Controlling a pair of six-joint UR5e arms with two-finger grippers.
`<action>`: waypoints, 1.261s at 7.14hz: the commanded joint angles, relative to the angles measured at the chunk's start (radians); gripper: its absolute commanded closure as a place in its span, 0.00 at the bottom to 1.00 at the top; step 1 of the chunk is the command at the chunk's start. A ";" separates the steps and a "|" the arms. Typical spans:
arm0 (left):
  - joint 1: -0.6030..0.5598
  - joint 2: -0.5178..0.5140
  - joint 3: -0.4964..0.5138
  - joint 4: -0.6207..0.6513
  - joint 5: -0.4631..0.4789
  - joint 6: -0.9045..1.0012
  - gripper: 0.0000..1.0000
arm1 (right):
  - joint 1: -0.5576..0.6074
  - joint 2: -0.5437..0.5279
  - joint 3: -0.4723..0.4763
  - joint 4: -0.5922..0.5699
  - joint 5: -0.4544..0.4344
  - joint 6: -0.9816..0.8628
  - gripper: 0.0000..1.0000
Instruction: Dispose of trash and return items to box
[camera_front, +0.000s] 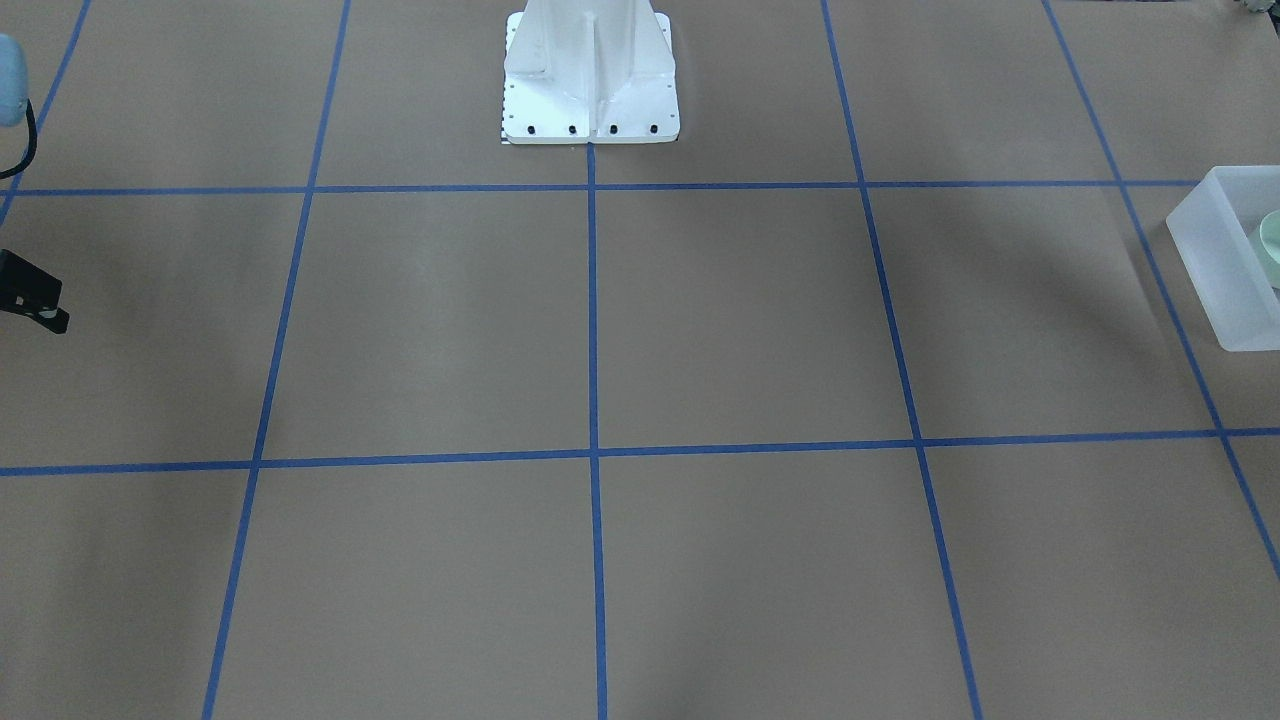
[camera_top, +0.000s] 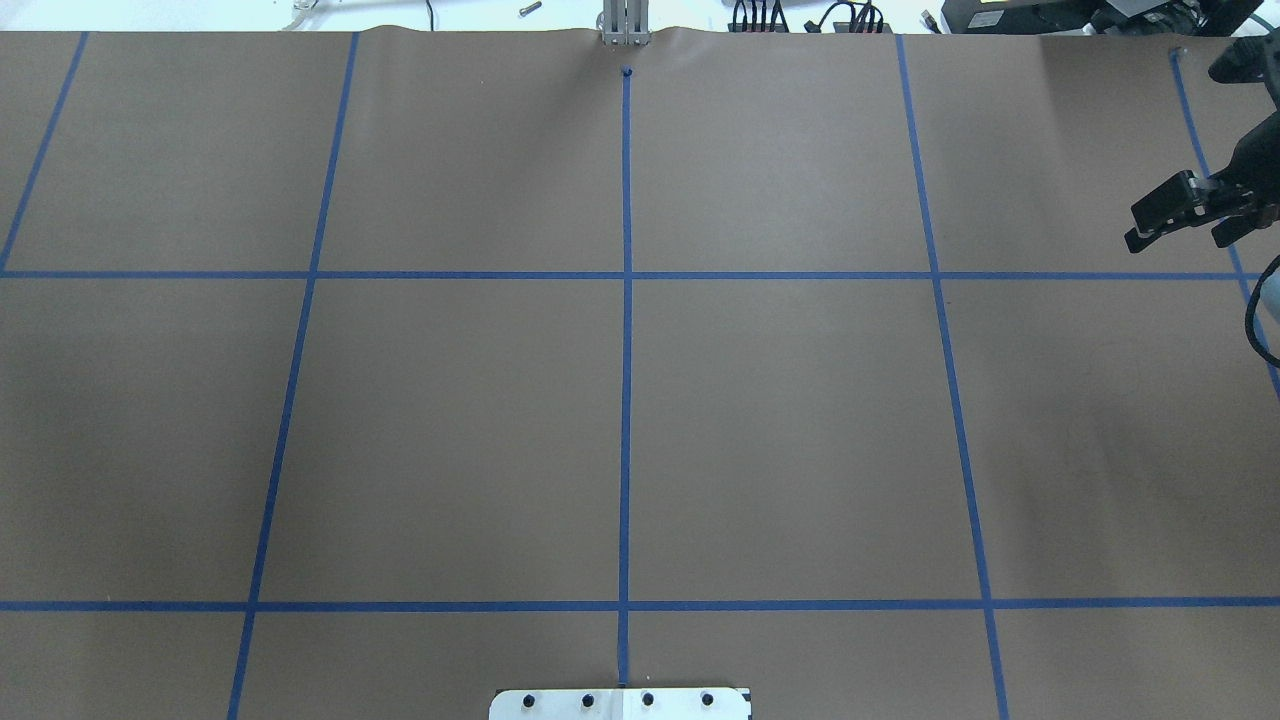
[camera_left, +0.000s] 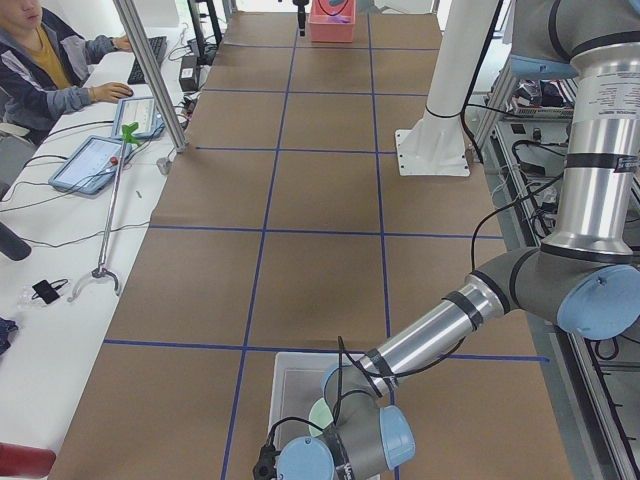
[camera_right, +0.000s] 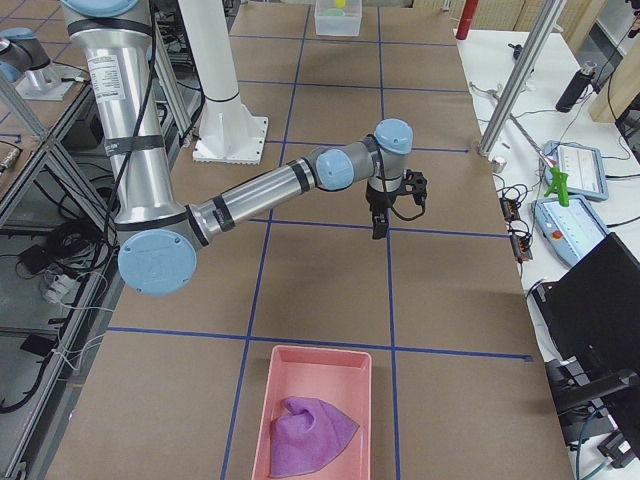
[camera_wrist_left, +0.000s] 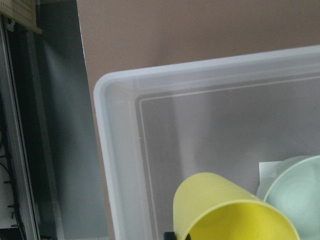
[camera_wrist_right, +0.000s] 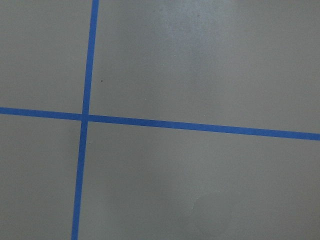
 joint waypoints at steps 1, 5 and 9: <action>0.000 0.000 0.004 -0.012 -0.001 -0.022 0.80 | 0.000 0.000 0.000 0.000 0.000 0.000 0.00; 0.002 0.000 -0.049 -0.005 -0.006 -0.029 0.37 | 0.000 0.000 0.004 0.000 0.000 0.002 0.00; 0.067 0.017 -0.468 0.243 -0.154 -0.264 0.32 | 0.000 -0.006 0.018 0.000 -0.024 0.014 0.00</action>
